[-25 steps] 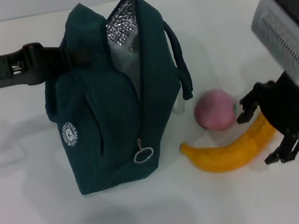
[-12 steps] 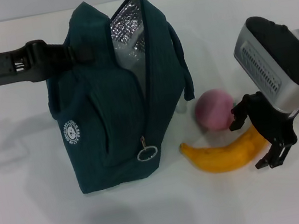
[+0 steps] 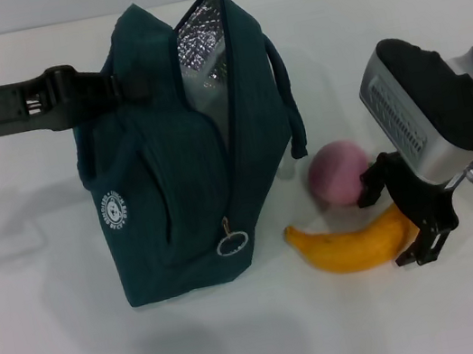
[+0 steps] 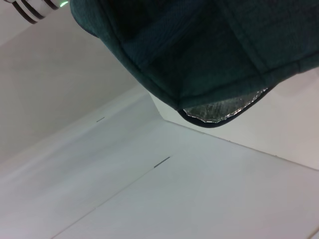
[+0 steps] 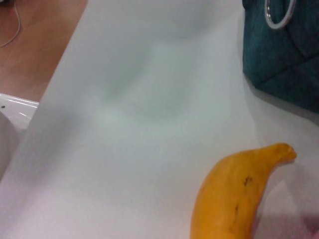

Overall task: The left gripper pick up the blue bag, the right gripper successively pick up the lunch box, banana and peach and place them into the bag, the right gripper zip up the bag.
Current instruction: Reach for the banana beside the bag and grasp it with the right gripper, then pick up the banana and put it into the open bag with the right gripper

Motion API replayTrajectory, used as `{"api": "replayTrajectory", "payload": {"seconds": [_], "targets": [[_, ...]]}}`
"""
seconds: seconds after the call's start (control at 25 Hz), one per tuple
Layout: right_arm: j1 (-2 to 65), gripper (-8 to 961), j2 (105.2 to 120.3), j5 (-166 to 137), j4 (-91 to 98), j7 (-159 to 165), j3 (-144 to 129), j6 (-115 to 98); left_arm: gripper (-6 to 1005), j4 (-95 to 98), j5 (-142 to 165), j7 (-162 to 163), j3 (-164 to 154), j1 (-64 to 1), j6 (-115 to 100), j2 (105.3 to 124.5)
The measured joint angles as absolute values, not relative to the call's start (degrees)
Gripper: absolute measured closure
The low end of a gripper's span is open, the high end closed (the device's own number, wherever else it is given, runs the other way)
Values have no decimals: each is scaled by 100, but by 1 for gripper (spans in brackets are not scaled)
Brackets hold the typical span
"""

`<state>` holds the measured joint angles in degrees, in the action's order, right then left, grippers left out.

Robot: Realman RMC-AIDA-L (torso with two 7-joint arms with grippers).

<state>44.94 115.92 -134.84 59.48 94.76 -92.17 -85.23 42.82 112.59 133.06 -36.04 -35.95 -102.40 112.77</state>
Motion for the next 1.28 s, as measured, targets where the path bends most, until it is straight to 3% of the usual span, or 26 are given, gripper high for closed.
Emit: {"api": "replayTrajectory", "payload": {"seconds": [0.44, 0.56, 1.0, 1.28], "targets": [[4479, 85, 11608, -13349, 5901, 9511, -9417, -8398, 966, 4280, 11226, 13280, -3604, -3565, -10253, 11275], [4492, 296, 11602, -13349, 5918, 9540, -9453, -8462, 966, 4280, 11225, 13279, -3604, -3561, -10255, 11271], [4442, 509, 11585, -13139, 6024, 9521, -9389, -8841, 966, 4280, 11222, 13261, -3604, -3542, -10257, 11265], [4424, 516, 11565, -12379, 6286, 9483, -8665, -10481, 965, 4279, 11222, 13276, -3601, -3533, -10257, 11261]]}}
